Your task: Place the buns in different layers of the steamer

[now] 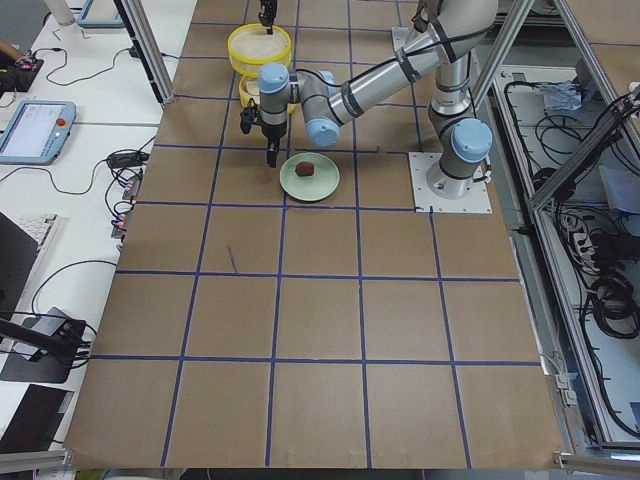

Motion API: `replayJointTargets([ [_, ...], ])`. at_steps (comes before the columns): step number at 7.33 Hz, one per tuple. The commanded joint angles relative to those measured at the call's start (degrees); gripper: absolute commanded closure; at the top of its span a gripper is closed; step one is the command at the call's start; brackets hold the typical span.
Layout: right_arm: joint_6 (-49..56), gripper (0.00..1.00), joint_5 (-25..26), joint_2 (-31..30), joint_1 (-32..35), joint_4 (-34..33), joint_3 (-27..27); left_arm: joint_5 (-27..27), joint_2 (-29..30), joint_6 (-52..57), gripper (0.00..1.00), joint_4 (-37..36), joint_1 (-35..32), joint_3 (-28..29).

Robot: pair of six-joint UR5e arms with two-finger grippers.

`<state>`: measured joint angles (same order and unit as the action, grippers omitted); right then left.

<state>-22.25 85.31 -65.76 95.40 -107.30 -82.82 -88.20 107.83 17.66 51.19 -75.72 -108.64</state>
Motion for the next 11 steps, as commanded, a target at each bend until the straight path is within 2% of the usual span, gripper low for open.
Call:
replayJointTargets([
  [1,-4.8,0.92,0.1,3.3,3.2,-0.9,0.9,0.4,-0.4,3.3,0.0,2.0,3.6,-3.8],
  [3,-4.6,0.92,2.0,4.7,3.3,-0.9,0.6,4.0,0.0,2.0,0.0,2.0,3.5,-5.6],
  [4,-4.6,0.92,2.1,4.8,3.5,-0.6,0.5,4.5,0.4,-2.4,0.0,2.0,3.0,-5.5],
  [6,-4.8,0.92,2.1,4.8,5.5,-0.3,0.4,4.3,0.4,-4.4,0.0,2.0,-0.1,-6.1],
  [7,-4.6,0.92,2.1,4.6,5.7,-0.5,0.1,4.4,0.5,-3.5,0.11,1.9,-0.1,-6.1],
  [8,-3.9,0.92,2.1,4.2,5.7,-1.0,-0.8,3.8,0.4,-4.3,0.86,1.9,-0.4,-6.1],
  [9,-3.6,0.92,2.0,3.3,5.7,-0.9,-1.5,3.8,-0.2,-4.3,0.98,1.9,-0.4,-6.7],
  [11,-3.2,0.92,2.1,3.2,5.6,-1.0,-1.4,3.7,-0.9,-4.0,0.99,1.9,-0.5,-6.7],
])
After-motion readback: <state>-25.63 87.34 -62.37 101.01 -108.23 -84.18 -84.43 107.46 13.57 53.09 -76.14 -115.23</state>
